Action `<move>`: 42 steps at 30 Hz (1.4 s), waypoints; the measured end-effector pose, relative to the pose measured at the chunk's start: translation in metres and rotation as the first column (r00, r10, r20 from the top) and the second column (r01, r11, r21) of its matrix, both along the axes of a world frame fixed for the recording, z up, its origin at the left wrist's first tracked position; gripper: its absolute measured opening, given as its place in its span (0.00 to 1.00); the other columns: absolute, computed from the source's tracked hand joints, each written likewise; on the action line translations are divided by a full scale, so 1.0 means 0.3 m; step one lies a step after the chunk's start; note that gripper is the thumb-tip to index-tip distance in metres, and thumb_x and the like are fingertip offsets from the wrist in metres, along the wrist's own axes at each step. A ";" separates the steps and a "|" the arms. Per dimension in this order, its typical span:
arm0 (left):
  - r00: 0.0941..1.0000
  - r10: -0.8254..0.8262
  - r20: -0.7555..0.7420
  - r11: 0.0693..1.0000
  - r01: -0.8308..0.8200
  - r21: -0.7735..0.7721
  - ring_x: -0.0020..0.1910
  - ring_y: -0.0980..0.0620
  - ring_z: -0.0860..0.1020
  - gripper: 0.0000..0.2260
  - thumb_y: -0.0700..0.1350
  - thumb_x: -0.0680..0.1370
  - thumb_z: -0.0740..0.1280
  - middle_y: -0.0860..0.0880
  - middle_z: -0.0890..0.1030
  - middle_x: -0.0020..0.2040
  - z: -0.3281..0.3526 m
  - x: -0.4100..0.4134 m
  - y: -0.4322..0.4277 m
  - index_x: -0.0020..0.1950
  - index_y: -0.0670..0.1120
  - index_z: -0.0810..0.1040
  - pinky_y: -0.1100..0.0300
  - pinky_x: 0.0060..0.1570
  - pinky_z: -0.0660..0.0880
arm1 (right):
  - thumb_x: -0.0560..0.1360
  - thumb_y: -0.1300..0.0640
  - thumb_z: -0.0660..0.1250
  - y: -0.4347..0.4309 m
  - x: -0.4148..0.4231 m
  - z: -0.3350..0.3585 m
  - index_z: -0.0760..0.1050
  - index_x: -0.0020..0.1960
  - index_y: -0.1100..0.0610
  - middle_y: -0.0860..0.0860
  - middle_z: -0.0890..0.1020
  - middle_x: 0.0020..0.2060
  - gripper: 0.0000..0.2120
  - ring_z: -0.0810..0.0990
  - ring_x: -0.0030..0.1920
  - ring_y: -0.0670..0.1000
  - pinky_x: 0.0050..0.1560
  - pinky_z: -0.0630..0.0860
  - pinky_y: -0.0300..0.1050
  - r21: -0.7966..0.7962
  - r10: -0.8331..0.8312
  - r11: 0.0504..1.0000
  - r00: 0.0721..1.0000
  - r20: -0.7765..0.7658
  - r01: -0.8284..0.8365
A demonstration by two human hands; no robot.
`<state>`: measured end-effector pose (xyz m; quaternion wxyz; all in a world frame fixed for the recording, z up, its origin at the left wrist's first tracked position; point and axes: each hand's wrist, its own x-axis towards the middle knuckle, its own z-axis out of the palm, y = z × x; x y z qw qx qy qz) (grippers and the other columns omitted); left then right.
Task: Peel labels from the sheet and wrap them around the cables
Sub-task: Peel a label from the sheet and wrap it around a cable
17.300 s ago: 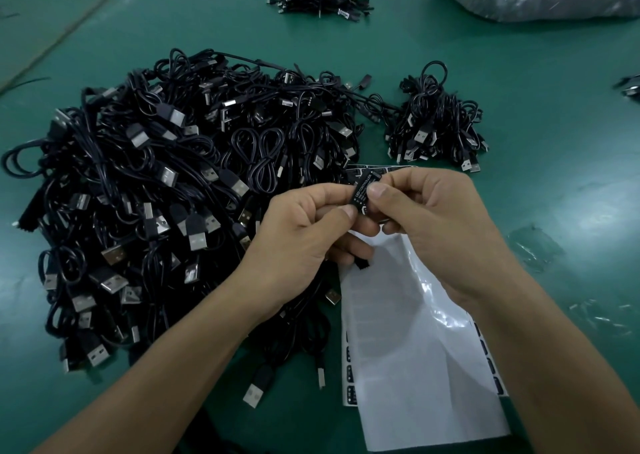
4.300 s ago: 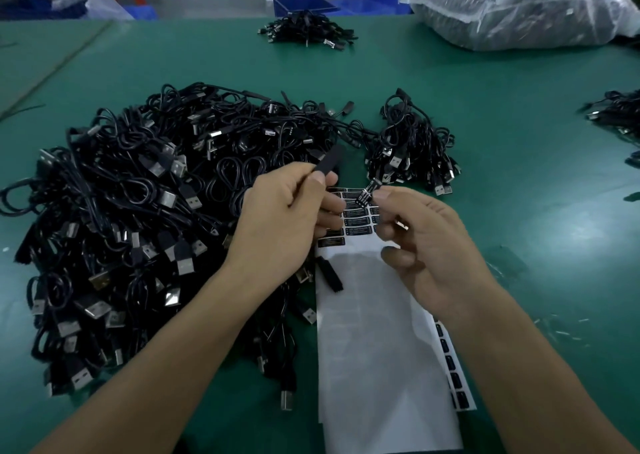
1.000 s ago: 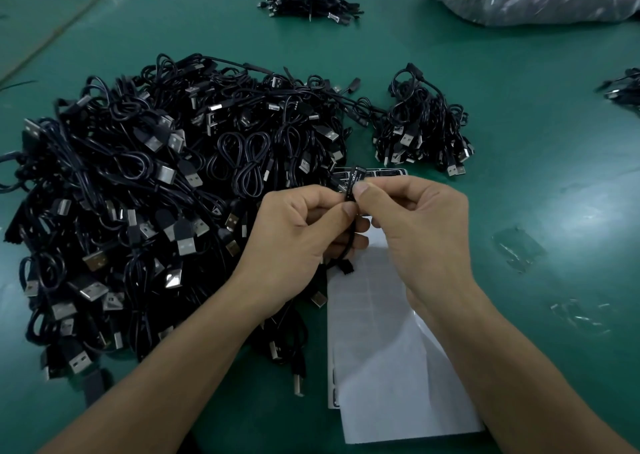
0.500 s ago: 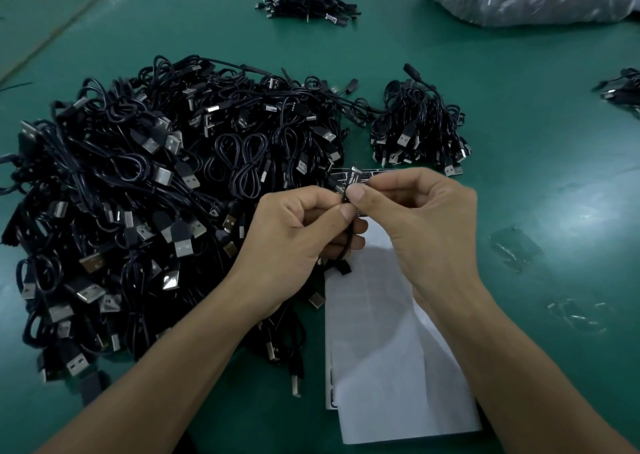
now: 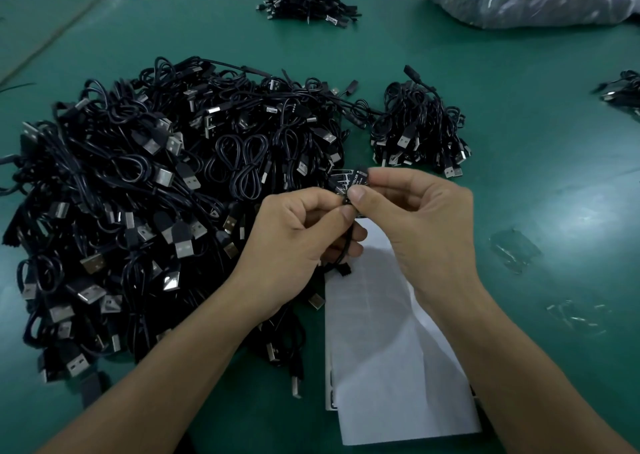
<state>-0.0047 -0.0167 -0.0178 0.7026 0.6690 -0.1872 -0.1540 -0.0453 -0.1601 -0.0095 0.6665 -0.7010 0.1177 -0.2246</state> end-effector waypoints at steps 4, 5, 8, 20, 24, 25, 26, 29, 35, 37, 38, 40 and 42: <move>1.000 -0.006 0.014 1.000 0.005 0.017 0.29 0.53 0.82 0.07 0.37 0.81 0.66 0.47 0.84 0.34 0.004 -0.002 0.000 0.45 0.43 0.82 0.63 0.31 0.78 | 0.71 0.62 0.78 -0.017 0.002 0.012 0.84 0.52 0.58 0.53 0.87 0.40 0.11 0.86 0.40 0.47 0.40 0.78 0.34 0.070 0.090 0.993 0.996 0.004 -0.090; 1.000 -0.008 0.019 1.000 0.008 0.024 0.28 0.53 0.81 0.08 0.37 0.81 0.66 0.47 0.83 0.33 0.004 -0.004 -0.002 0.45 0.43 0.82 0.63 0.30 0.78 | 0.71 0.64 0.77 -0.019 0.001 0.016 0.84 0.51 0.58 0.53 0.87 0.40 0.09 0.85 0.39 0.46 0.39 0.77 0.33 0.073 0.106 0.992 0.994 0.011 -0.107; 0.998 -0.006 0.057 0.999 0.003 0.044 0.27 0.53 0.79 0.08 0.38 0.81 0.66 0.48 0.82 0.32 0.004 -0.011 -0.005 0.44 0.45 0.82 0.62 0.28 0.76 | 0.72 0.67 0.75 -0.017 -0.003 0.020 0.82 0.45 0.55 0.49 0.86 0.35 0.08 0.82 0.35 0.43 0.35 0.75 0.31 0.045 0.143 0.989 0.989 0.043 -0.144; 0.981 -0.027 0.193 0.989 -0.002 0.150 0.23 0.54 0.74 0.11 0.40 0.83 0.63 0.50 0.78 0.27 0.007 -0.017 -0.014 0.42 0.41 0.79 0.65 0.25 0.70 | 0.80 0.57 0.68 -0.028 -0.002 0.025 0.79 0.34 0.54 0.49 0.82 0.27 0.15 0.77 0.28 0.43 0.31 0.72 0.32 -0.091 0.080 0.993 0.996 0.037 -0.076; 0.986 -0.032 0.166 0.990 0.009 0.139 0.25 0.52 0.75 0.13 0.41 0.83 0.63 0.48 0.80 0.28 0.011 -0.015 -0.012 0.41 0.41 0.80 0.64 0.26 0.71 | 0.77 0.56 0.72 -0.027 -0.009 0.034 0.81 0.37 0.55 0.47 0.83 0.28 0.11 0.78 0.28 0.41 0.32 0.72 0.30 -0.093 0.125 0.989 0.990 0.060 -0.119; 0.985 -0.032 0.168 0.991 0.009 0.137 0.25 0.51 0.76 0.13 0.42 0.84 0.63 0.47 0.80 0.29 0.011 -0.015 -0.011 0.42 0.42 0.81 0.63 0.27 0.71 | 0.75 0.58 0.74 -0.027 -0.010 0.036 0.81 0.38 0.55 0.47 0.84 0.29 0.07 0.79 0.29 0.40 0.32 0.73 0.30 -0.094 0.148 0.985 0.988 0.053 -0.143; 0.985 -0.034 0.170 0.990 0.010 0.142 0.26 0.51 0.76 0.13 0.43 0.84 0.63 0.47 0.81 0.30 0.011 -0.014 -0.009 0.42 0.42 0.81 0.61 0.28 0.72 | 0.74 0.60 0.75 -0.028 -0.010 0.037 0.81 0.40 0.56 0.47 0.84 0.30 0.05 0.79 0.29 0.40 0.32 0.73 0.30 -0.097 0.160 0.983 0.986 0.042 -0.156; 0.983 -0.049 0.177 0.984 0.016 0.180 0.29 0.51 0.77 0.13 0.43 0.84 0.62 0.48 0.83 0.33 0.010 -0.013 -0.007 0.43 0.44 0.82 0.59 0.31 0.74 | 0.75 0.60 0.74 -0.036 -0.007 0.032 0.82 0.39 0.54 0.47 0.84 0.29 0.06 0.79 0.29 0.41 0.32 0.72 0.30 -0.112 0.136 0.985 0.991 0.013 -0.134; 0.998 -0.045 0.049 0.992 0.039 0.122 0.30 0.50 0.78 0.09 0.37 0.81 0.65 0.46 0.85 0.34 0.020 -0.008 -0.006 0.44 0.40 0.84 0.61 0.29 0.75 | 0.79 0.54 0.69 -0.043 -0.006 0.014 0.81 0.36 0.54 0.49 0.83 0.29 0.13 0.78 0.29 0.44 0.33 0.72 0.33 -0.167 0.082 0.982 0.997 -0.011 -0.083; 0.999 -0.026 0.020 0.996 0.024 0.087 0.29 0.49 0.78 0.09 0.36 0.80 0.66 0.45 0.85 0.33 0.024 -0.007 -0.006 0.42 0.40 0.84 0.62 0.28 0.75 | 0.81 0.53 0.67 -0.041 -0.006 0.012 0.81 0.37 0.55 0.50 0.83 0.30 0.15 0.78 0.30 0.44 0.33 0.72 0.34 -0.171 0.087 0.981 0.996 -0.004 -0.086; 1.000 -0.005 0.021 0.997 0.004 0.073 0.29 0.49 0.79 0.09 0.36 0.80 0.67 0.45 0.84 0.33 0.029 -0.006 -0.005 0.42 0.40 0.84 0.61 0.28 0.75 | 0.82 0.52 0.65 -0.037 -0.008 0.014 0.82 0.39 0.55 0.51 0.84 0.31 0.15 0.78 0.31 0.45 0.32 0.72 0.35 -0.139 0.094 0.986 0.996 0.000 -0.093; 0.997 0.061 0.053 0.997 -0.063 0.043 0.28 0.49 0.80 0.10 0.37 0.80 0.67 0.44 0.83 0.32 0.043 -0.002 -0.002 0.40 0.40 0.84 0.60 0.27 0.76 | 0.82 0.47 0.63 -0.028 -0.014 0.029 0.82 0.44 0.55 0.53 0.84 0.34 0.16 0.80 0.32 0.48 0.31 0.73 0.38 -0.019 0.135 0.991 0.991 -0.020 -0.135; 0.982 0.158 0.100 0.987 -0.158 -0.007 0.28 0.48 0.79 0.11 0.37 0.80 0.67 0.41 0.82 0.32 0.065 0.009 0.008 0.40 0.41 0.85 0.57 0.27 0.77 | 0.77 0.42 0.66 -0.020 -0.026 0.045 0.83 0.43 0.55 0.54 0.85 0.36 0.17 0.81 0.33 0.50 0.30 0.73 0.41 0.016 0.232 0.973 0.968 -0.096 -0.231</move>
